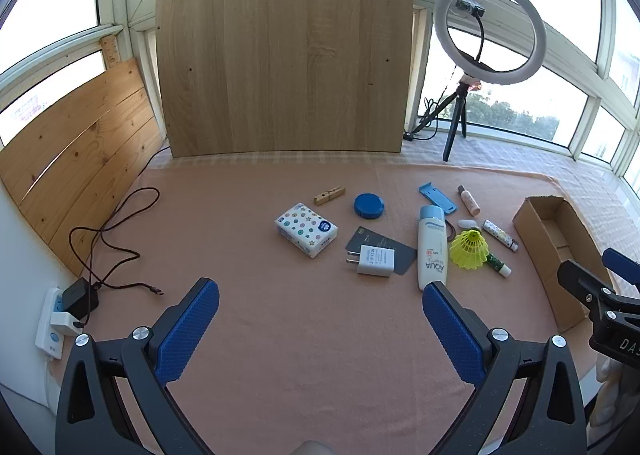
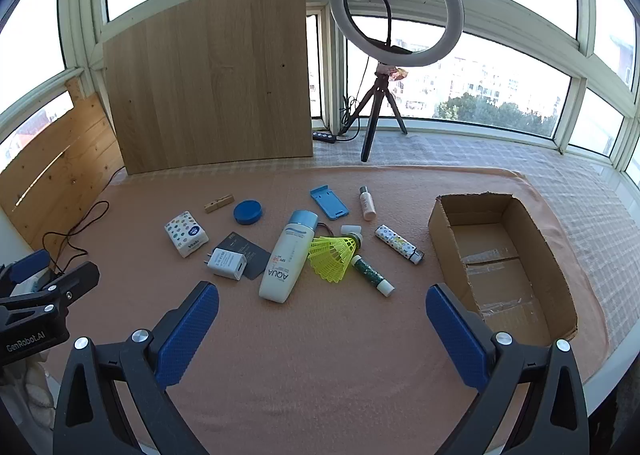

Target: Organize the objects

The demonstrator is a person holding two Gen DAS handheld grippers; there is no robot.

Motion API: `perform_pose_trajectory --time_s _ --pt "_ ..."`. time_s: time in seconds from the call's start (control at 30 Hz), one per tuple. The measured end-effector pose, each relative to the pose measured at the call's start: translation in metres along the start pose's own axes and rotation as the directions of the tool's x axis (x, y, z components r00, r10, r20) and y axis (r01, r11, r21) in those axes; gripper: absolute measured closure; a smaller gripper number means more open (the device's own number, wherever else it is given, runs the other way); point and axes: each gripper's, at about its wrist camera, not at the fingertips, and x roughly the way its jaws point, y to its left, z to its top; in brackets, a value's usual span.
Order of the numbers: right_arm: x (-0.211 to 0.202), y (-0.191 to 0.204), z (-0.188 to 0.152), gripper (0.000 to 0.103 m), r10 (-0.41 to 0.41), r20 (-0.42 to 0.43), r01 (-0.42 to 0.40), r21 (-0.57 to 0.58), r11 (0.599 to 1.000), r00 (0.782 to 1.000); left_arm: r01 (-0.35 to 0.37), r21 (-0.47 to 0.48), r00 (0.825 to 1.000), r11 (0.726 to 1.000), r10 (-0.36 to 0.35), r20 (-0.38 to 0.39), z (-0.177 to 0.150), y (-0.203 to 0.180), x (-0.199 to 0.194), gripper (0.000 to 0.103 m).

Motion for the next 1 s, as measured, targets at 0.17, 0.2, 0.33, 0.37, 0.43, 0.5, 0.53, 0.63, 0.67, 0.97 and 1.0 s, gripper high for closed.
perform_pose_trajectory --time_s 0.17,0.2,0.33,0.37,0.43,0.5,0.53,0.63,0.67,0.97,1.0 --pt "0.002 0.0 0.001 0.001 0.006 -0.002 -0.006 -0.009 1.0 1.0 0.0 0.001 1.0 1.0 0.0 -0.001 0.003 0.001 0.003 0.0" --pt "0.003 0.0 0.002 0.001 0.006 -0.003 -0.006 -0.009 1.0 1.0 0.0 0.0 1.0 1.0 0.0 -0.001 0.003 0.001 0.004 0.0" --pt "0.007 0.0 0.005 0.001 0.011 -0.009 -0.012 -0.02 1.0 1.0 0.001 -0.004 1.0 1.0 -0.001 -0.005 0.005 0.001 0.007 0.0" --pt "0.008 0.001 0.005 0.001 0.01 -0.01 -0.011 -0.022 1.0 1.0 0.001 -0.004 1.0 1.0 -0.002 -0.005 0.005 0.001 0.008 0.0" --pt "0.008 0.002 0.005 0.001 0.009 -0.011 -0.009 -0.025 1.0 1.0 0.003 -0.004 1.0 1.0 -0.003 -0.006 0.006 0.001 0.009 0.0" --pt "0.009 0.002 0.006 0.001 0.01 -0.012 -0.01 -0.025 1.0 1.0 0.003 -0.004 1.0 1.0 -0.003 -0.006 0.006 0.001 0.009 0.0" --pt "0.009 0.002 0.006 0.001 0.01 -0.011 -0.01 -0.026 1.0 1.0 0.004 -0.005 1.0 1.0 -0.004 -0.007 0.007 0.001 0.01 0.0" --pt "0.009 0.003 0.007 0.001 0.018 -0.01 -0.018 -0.035 0.999 1.0 0.0 -0.005 1.0 1.0 0.0 -0.006 0.007 0.001 0.011 0.0" --pt "0.01 0.002 0.007 0.001 0.018 -0.011 -0.018 -0.036 0.999 1.0 0.0 -0.006 1.0 1.0 0.0 -0.006 0.008 0.001 0.011 0.0" --pt "0.011 0.002 0.007 0.001 0.017 -0.014 -0.017 -0.035 0.999 1.0 0.003 0.002 1.0 1.0 -0.003 -0.006 0.01 -0.003 0.013 0.0" --pt "0.011 0.002 0.008 0.001 0.016 -0.013 -0.017 -0.035 0.999 1.0 0.004 0.003 1.0 1.0 -0.004 -0.007 0.01 -0.004 0.013 0.0"
